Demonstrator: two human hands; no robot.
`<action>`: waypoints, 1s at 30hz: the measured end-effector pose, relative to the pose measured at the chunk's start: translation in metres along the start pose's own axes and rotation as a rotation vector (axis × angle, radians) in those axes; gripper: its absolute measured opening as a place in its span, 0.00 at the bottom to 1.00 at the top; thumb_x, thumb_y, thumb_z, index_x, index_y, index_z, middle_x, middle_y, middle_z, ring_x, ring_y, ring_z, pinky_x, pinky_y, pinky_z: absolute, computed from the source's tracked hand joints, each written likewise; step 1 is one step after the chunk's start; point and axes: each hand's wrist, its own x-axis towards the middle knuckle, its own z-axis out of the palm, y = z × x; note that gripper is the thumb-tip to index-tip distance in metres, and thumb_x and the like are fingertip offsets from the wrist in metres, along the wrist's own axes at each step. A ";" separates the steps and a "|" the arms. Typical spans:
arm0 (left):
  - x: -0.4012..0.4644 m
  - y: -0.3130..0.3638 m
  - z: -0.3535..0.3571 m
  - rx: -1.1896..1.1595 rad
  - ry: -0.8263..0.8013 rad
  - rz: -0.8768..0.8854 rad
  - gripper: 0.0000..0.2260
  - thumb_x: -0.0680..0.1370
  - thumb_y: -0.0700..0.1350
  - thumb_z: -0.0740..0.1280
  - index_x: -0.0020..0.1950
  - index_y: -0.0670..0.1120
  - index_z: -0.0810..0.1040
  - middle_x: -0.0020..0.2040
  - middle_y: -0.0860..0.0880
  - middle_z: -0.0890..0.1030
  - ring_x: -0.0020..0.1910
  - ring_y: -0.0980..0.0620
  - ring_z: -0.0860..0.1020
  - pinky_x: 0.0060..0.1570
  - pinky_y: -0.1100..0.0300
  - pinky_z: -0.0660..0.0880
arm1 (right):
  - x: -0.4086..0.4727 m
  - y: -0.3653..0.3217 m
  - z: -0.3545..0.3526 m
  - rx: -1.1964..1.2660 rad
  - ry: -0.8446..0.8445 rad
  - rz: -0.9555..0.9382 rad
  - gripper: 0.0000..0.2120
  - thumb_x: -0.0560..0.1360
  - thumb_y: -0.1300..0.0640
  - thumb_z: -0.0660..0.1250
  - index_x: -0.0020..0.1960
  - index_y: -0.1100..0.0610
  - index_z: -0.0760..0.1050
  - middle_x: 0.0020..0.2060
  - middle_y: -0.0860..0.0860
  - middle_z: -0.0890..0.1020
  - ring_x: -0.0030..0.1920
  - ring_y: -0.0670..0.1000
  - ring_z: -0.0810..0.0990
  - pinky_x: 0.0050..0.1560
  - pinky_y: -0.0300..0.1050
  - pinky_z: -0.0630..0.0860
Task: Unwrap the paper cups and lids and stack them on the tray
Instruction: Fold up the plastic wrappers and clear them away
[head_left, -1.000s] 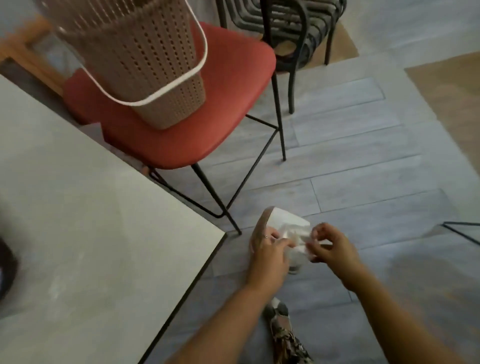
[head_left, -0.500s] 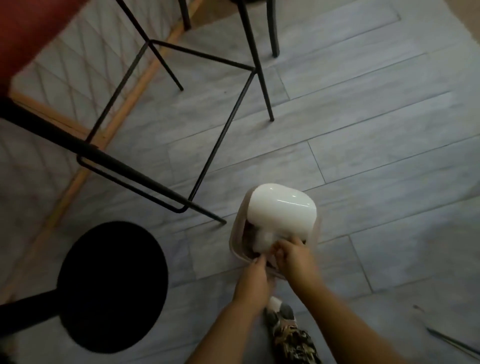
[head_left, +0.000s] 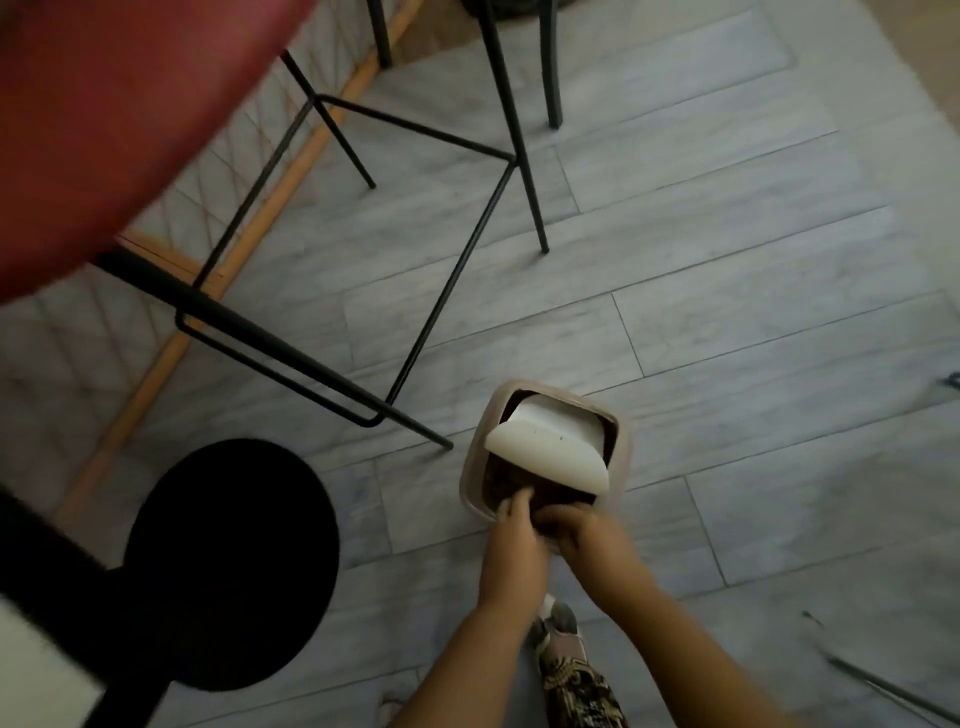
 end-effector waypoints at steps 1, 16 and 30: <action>-0.014 0.010 -0.007 -0.029 0.040 0.014 0.21 0.81 0.37 0.55 0.74 0.48 0.60 0.73 0.49 0.64 0.67 0.53 0.68 0.56 0.70 0.63 | -0.011 -0.010 -0.011 0.024 0.021 -0.018 0.14 0.79 0.61 0.60 0.61 0.51 0.77 0.56 0.48 0.78 0.55 0.45 0.77 0.52 0.25 0.67; -0.217 0.138 -0.192 -0.419 0.655 0.434 0.20 0.80 0.36 0.57 0.69 0.53 0.63 0.68 0.54 0.66 0.61 0.70 0.65 0.61 0.76 0.64 | -0.133 -0.251 -0.159 0.115 0.374 -0.496 0.19 0.73 0.67 0.67 0.45 0.41 0.75 0.41 0.40 0.81 0.46 0.38 0.78 0.44 0.32 0.75; -0.253 -0.025 -0.362 0.033 0.977 -0.126 0.24 0.79 0.47 0.63 0.73 0.49 0.59 0.76 0.45 0.53 0.74 0.46 0.55 0.71 0.56 0.57 | -0.114 -0.437 -0.044 -0.050 0.029 -0.577 0.23 0.75 0.59 0.67 0.68 0.51 0.67 0.60 0.54 0.71 0.50 0.50 0.77 0.52 0.37 0.72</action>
